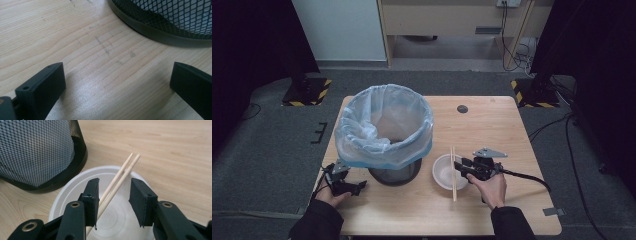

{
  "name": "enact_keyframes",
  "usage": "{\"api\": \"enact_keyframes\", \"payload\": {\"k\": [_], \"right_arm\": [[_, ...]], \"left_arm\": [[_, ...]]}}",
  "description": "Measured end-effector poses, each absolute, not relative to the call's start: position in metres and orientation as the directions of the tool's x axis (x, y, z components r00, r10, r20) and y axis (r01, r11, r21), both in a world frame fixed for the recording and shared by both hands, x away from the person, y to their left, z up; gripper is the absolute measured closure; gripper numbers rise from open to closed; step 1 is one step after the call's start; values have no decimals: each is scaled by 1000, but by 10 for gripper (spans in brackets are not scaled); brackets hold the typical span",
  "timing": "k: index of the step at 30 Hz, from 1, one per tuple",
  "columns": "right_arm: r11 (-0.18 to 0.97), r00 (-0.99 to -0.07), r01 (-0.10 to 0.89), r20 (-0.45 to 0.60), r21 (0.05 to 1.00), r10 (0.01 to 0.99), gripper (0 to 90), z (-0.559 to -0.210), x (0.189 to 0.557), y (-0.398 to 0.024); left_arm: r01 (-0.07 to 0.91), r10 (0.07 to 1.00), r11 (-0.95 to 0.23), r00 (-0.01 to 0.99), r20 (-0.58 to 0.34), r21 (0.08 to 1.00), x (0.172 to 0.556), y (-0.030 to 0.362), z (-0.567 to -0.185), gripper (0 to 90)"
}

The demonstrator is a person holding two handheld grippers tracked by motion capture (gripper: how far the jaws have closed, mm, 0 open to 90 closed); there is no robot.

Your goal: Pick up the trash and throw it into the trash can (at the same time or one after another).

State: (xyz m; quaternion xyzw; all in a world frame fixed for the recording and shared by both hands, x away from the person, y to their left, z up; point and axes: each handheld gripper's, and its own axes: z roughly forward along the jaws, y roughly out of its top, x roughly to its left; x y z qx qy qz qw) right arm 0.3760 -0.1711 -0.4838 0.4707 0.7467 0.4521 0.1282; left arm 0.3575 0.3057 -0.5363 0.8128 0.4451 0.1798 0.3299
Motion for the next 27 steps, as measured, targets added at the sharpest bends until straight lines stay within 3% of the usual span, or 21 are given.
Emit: {"api": "enact_keyframes", "payload": {"k": [27], "right_arm": [[187, -500, 647, 225, 740, 836, 664, -494, 380, -164]], "left_arm": [[605, 842, -386, 539, -1, 696, 357, 306, -536, 0]]}}
